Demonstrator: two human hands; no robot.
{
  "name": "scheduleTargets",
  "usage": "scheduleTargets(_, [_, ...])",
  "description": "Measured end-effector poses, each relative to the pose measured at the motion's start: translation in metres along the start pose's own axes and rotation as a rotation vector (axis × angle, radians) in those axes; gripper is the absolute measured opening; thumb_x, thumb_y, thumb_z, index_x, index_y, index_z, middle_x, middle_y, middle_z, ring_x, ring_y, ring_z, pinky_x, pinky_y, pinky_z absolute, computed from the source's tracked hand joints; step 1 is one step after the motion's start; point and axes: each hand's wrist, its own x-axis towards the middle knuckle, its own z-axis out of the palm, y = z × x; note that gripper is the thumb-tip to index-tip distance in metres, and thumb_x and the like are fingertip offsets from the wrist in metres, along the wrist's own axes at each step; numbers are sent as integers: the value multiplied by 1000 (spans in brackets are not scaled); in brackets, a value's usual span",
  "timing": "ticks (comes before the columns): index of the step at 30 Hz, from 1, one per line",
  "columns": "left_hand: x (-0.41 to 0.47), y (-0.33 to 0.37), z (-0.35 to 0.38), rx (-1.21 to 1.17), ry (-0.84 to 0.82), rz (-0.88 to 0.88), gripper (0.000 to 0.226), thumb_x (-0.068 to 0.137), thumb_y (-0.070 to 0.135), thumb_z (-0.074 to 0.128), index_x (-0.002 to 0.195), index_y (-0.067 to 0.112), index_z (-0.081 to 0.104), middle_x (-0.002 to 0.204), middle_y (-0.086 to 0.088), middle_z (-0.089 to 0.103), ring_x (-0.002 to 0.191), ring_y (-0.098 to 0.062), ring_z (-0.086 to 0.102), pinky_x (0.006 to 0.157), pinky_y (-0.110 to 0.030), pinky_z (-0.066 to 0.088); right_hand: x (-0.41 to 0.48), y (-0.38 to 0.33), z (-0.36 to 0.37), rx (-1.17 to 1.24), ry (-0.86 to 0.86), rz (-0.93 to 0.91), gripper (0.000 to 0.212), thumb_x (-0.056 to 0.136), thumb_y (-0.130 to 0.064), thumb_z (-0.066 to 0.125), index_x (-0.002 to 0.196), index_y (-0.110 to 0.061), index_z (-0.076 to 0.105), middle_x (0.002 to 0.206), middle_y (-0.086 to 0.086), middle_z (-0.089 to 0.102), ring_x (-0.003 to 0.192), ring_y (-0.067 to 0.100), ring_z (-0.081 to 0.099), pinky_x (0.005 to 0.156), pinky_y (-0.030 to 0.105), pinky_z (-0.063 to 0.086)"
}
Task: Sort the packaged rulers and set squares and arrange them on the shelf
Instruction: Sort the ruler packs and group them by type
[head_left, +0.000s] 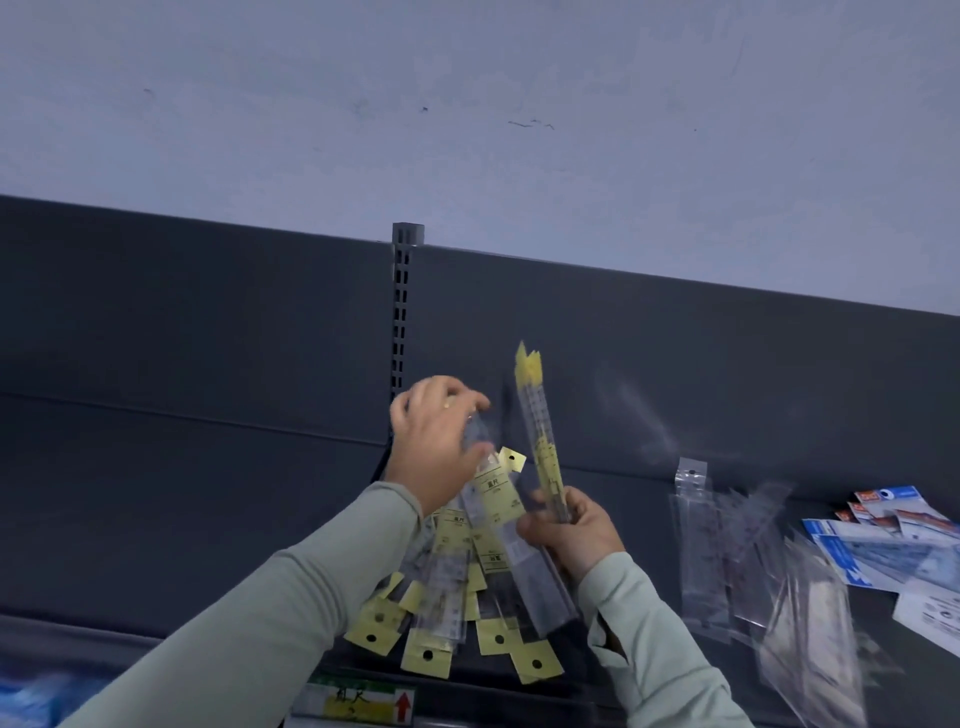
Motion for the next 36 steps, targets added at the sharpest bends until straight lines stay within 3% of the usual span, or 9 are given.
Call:
scheduleTargets(3, [-5, 2, 2, -344, 90, -317, 40, 81, 34, 71, 110, 22, 45, 102, 7, 43, 99, -12, 44, 90, -30, 39, 2, 1, 1, 115, 54, -17, 29, 73, 16, 67, 87, -8, 58, 63, 4, 62, 67, 23, 60, 79, 40, 51])
scheduleTargets(7, [-8, 11, 4, -850, -342, -712, 28, 87, 26, 69, 104, 11, 54, 94, -3, 60, 80, -16, 57, 64, -27, 46, 3, -2, 5, 216, 80, -34, 29, 75, 17, 65, 88, -8, 58, 75, 12, 63, 77, 27, 59, 85, 46, 50])
scheduleTargets(11, [-8, 15, 4, -1047, -374, -666, 12, 94, 8, 56, 83, 9, 61, 74, -6, 65, 56, -12, 56, 51, -22, 43, 2, -2, 9, 295, 28, 20, 17, 79, -2, 71, 91, -7, 61, 88, 17, 65, 80, 29, 61, 86, 48, 51])
scheduleTargets(15, [3, 21, 0, -1100, -389, -634, 9, 94, 8, 58, 88, 9, 64, 73, -2, 65, 59, -11, 55, 51, -19, 43, 1, -5, 7, 177, -91, 78, 43, 79, -43, 70, 104, -8, 68, 98, 14, 73, 89, 29, 69, 86, 43, 55])
scheduleTargets(20, [6, 34, 6, -996, -285, -538, 14, 85, 3, 68, 98, 3, 67, 69, 4, 57, 48, 7, 55, 45, -6, 38, 1, -6, 11, 214, -192, 51, 14, 91, -17, 56, 95, -5, 63, 70, 9, 72, 61, 18, 69, 60, 30, 56])
scheduleTargets(24, [9, 10, 21, -686, -198, -580, 7, 89, 12, 61, 83, 12, 65, 82, 1, 64, 83, -15, 61, 69, -21, 48, 4, -6, 5, 345, -139, 147, 12, 95, -5, 48, 92, -1, 59, 57, 11, 64, 52, 24, 66, 62, 35, 53])
scheduleTargets(30, [-12, -2, 37, 316, -708, -412, 90, 72, 80, 50, 135, 16, 47, 145, -10, 40, 128, -28, 41, 101, -43, 36, 11, 5, -2, 357, -8, 237, 14, 94, -4, 50, 108, -3, 55, 60, 11, 57, 39, 19, 50, 43, 28, 46])
scheduleTargets(33, [-13, 1, 43, 410, -709, -384, 112, 61, 85, 56, 145, 14, 32, 148, -11, 32, 134, -30, 31, 106, -44, 29, 12, 8, -4, 348, 8, 251, 11, 95, -6, 49, 105, -3, 54, 58, 10, 54, 36, 17, 44, 41, 25, 41])
scheduleTargets(36, [-7, -4, 48, 288, -678, -470, 90, 68, 68, 67, 137, 15, 41, 141, -9, 44, 129, -29, 39, 105, -43, 32, 14, 9, -5, 333, 7, 255, 12, 95, -7, 49, 107, -3, 52, 59, 10, 53, 37, 17, 43, 40, 25, 40])
